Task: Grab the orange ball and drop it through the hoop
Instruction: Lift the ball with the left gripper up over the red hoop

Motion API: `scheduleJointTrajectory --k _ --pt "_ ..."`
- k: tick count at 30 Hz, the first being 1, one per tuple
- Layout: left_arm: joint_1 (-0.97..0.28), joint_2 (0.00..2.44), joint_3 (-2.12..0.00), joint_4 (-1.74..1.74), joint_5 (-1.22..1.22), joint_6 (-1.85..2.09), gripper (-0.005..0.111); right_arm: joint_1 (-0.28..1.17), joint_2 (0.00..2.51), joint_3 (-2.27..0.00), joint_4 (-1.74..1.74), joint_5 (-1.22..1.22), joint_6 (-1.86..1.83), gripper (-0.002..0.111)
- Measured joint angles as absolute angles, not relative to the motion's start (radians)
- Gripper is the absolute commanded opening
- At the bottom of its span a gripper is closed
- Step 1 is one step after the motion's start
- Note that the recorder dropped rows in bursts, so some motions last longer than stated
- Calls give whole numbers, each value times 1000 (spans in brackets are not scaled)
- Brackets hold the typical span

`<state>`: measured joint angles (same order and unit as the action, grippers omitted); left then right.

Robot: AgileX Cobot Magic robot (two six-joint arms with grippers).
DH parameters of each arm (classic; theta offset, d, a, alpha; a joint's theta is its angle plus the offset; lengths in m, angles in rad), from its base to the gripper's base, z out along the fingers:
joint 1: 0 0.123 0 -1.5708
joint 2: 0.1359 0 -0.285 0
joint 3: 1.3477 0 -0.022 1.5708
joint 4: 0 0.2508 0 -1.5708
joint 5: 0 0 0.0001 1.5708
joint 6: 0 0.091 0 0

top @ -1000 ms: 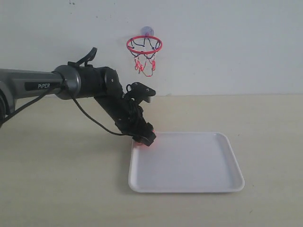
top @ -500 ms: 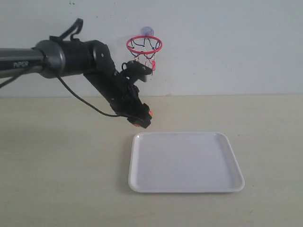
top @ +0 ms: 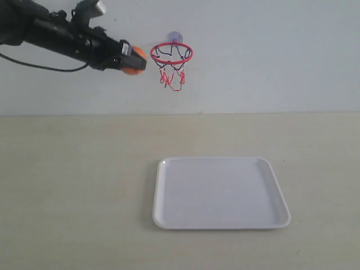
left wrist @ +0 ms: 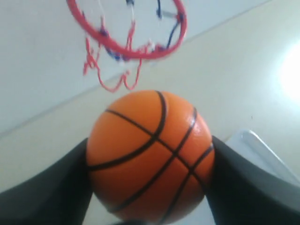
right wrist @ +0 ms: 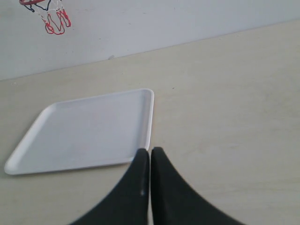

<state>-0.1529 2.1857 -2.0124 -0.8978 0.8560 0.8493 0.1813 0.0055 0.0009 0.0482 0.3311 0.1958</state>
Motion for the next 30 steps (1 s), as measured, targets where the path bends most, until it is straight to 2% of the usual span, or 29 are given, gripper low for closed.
scheduleJointTrajectory --k 9,15,30 --pt "-159 2337 -2407 -853 890 734 4 181 6 1 48 331 196 0" --pt "-159 2457 -2581 -825 913 678 4 181 6 1 48 331 196 0" --pt "-180 2527 -2649 -985 789 727 4 181 6 1 48 331 196 0"
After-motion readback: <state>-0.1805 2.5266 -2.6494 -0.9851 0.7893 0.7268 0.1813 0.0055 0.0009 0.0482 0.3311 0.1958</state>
